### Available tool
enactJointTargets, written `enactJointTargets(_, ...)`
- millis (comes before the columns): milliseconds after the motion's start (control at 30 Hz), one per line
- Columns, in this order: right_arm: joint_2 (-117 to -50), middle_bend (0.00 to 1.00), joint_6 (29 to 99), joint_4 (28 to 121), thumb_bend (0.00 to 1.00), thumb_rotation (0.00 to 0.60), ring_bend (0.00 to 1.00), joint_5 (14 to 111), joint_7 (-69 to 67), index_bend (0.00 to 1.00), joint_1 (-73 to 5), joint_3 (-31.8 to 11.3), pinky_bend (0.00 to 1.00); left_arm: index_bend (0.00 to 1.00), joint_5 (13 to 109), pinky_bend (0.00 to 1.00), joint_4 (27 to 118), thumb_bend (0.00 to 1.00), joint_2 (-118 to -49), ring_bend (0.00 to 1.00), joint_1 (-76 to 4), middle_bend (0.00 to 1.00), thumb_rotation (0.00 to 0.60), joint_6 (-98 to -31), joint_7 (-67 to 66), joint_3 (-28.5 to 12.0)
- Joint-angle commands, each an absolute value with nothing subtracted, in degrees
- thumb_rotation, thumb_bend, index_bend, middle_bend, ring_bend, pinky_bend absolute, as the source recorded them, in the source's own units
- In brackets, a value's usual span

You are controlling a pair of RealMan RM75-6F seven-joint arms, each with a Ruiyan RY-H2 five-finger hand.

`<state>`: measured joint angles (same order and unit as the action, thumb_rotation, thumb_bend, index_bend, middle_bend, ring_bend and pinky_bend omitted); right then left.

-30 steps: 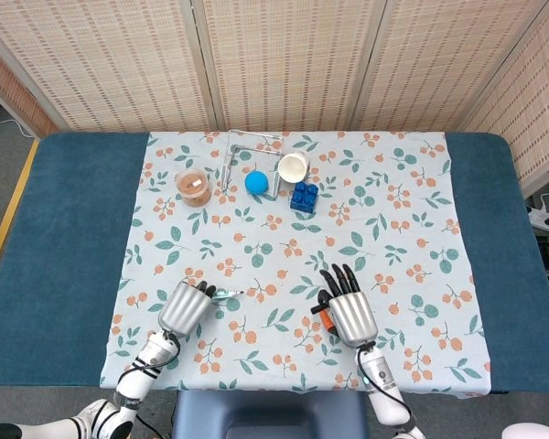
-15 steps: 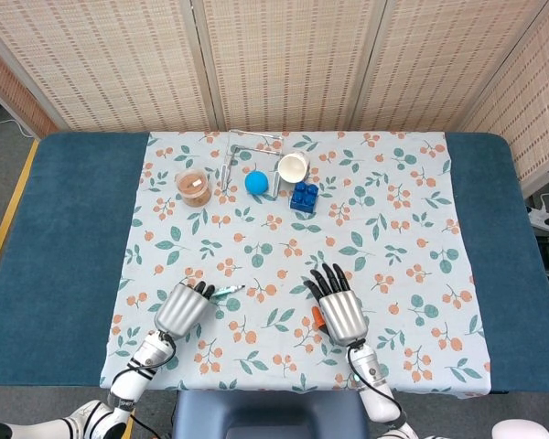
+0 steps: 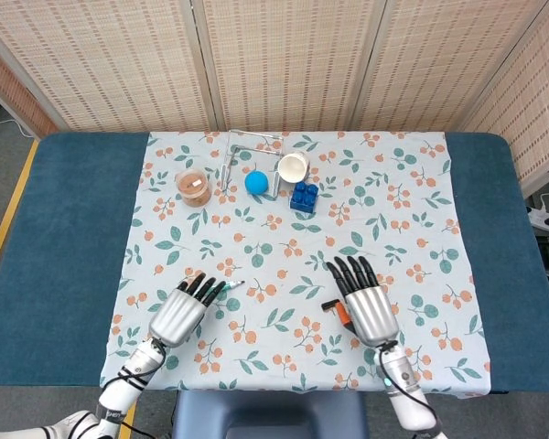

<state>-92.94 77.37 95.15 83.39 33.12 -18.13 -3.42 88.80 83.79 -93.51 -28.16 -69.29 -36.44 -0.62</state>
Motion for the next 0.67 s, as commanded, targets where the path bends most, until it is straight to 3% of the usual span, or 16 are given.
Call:
enactJointTargets(33, -70.22, 0.00, 85.10, 114.66, 0.28, 0.600, 0.00, 85.31, 42.07, 0.00, -9.63, 5.23, 0.00, 0.00, 90.57, 0.23, 99.77, 0.39, -75.09, 0.00, -24.95, 0.01, 0.600, -70.12, -20.87, 5.44)
enactJointTargets(167, -62.49, 0.00, 95.41, 112.16, 0.27, 0.600, 0.00, 89.36, 30.51, 0.00, -3.18, 7.17, 0.00, 0.00, 92.47, 0.18, 98.86, 0.38, -67.10, 0.00, -18.64, 0.00, 0.600, -79.89, -8.57, 8.33)
enactJointTargets(267, -61.19, 0.00, 99.67, 106.01, 0.27, 0.600, 0.00, 86.70, 26.61, 0.00, 0.17, 5.99, 0.00, 0.00, 91.71, 0.17, 91.41, 0.38, -69.35, 0.00, -12.97, 0.00, 0.600, -88.59, 0.74, 7.52)
enactJointTargets(333, -61.05, 0.00, 98.43, 103.79, 0.26, 0.600, 0.00, 85.14, 23.77, 0.00, 1.04, 6.26, 0.00, 0.00, 90.38, 0.17, 84.93, 0.38, -72.35, 0.00, -10.11, 0.00, 0.600, -91.94, 0.98, 6.55)
enactJointTargets(433, -58.69, 0.00, 95.62, 105.34, 0.26, 0.600, 0.00, 85.83, 19.08, 0.00, 0.53, 6.86, 0.00, 0.00, 88.75, 0.16, 80.01, 0.38, -75.10, 0.00, -8.32, 0.00, 0.600, -92.36, 2.91, 5.89)
enactJointTargets(667, -55.76, 0.00, 95.18, 106.32, 0.26, 0.600, 0.00, 87.60, 16.52, 0.00, 1.18, 6.29, 0.00, 0.00, 91.16, 0.17, 78.60, 0.39, -72.89, 0.00, -7.75, 0.00, 0.600, -92.03, 3.87, 6.20)
